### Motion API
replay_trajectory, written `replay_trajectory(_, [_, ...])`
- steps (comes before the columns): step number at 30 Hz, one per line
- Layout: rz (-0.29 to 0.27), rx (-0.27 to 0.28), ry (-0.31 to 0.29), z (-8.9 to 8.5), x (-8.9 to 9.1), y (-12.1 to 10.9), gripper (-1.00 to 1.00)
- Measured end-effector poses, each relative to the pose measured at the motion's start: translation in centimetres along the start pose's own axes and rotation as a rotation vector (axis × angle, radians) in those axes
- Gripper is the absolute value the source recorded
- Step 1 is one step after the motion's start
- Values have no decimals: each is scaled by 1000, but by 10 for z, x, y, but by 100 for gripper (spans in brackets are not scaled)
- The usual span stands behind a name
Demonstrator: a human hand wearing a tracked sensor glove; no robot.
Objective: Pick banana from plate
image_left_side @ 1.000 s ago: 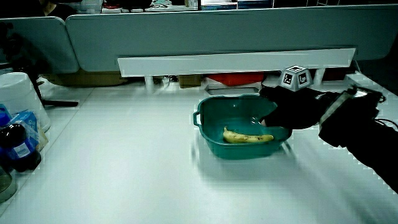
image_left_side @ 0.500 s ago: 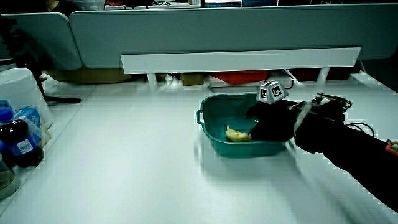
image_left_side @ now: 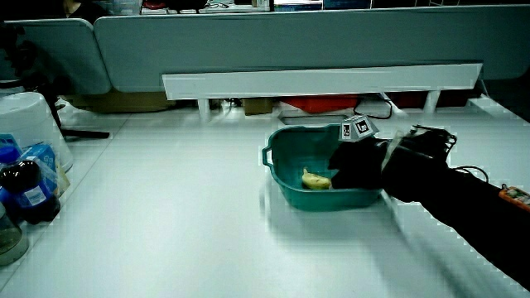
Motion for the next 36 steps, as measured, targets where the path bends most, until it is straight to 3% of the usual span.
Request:
replay_trajectory(4, [-61,-52,-125,-6,-11,8,40])
replay_trajectory(5, [-44,-56,-139,-6,-13,10,43])
replay_trajectory(6, [-75,-101,-171,-9,-14,12,47])
replay_trajectory(7, [-88,-49,-192,-7,-16,10,50])
replay_trajectory(8, [-83,-84,-192,-7,-17,12,53])
replay_trajectory(9, [-42,-64,-185,-6,-19,11,57])
replay_trajectory(10, [-105,-85,-216,-8,-19,13,60])
replay_trajectory(11, [-47,-116,-197,-10,-20,15,63])
replay_trajectory(14, [-82,-89,-214,-9,-20,13,73])
replay_trajectory(15, [-46,-75,-201,-9,-21,12,77])
replay_trajectory(18, [-63,-87,-214,-11,-21,13,87])
replay_trajectory(19, [-45,-98,-207,-12,-21,13,90])
replay_trajectory(20, [-102,-54,-234,-11,-20,12,93])
replay_trajectory(21, [-74,-92,-209,-14,-18,15,97])
replay_trajectory(22, [-61,-48,-205,-12,-18,12,100])
replay_trajectory(23, [-64,-26,-207,-11,-19,10,100])
replay_trajectory(27, [-40,-53,-200,-13,-18,11,100])
replay_trajectory(28, [-63,-16,-212,-12,-18,10,100])
replay_trajectory(29, [-27,-38,-200,-13,-18,10,100])
replay_trajectory(31, [-45,-13,-205,-11,-18,8,100])
replay_trajectory(32, [-44,-37,-203,-13,-17,9,100])
replay_trajectory(36, [-45,13,-181,-10,-13,7,100])
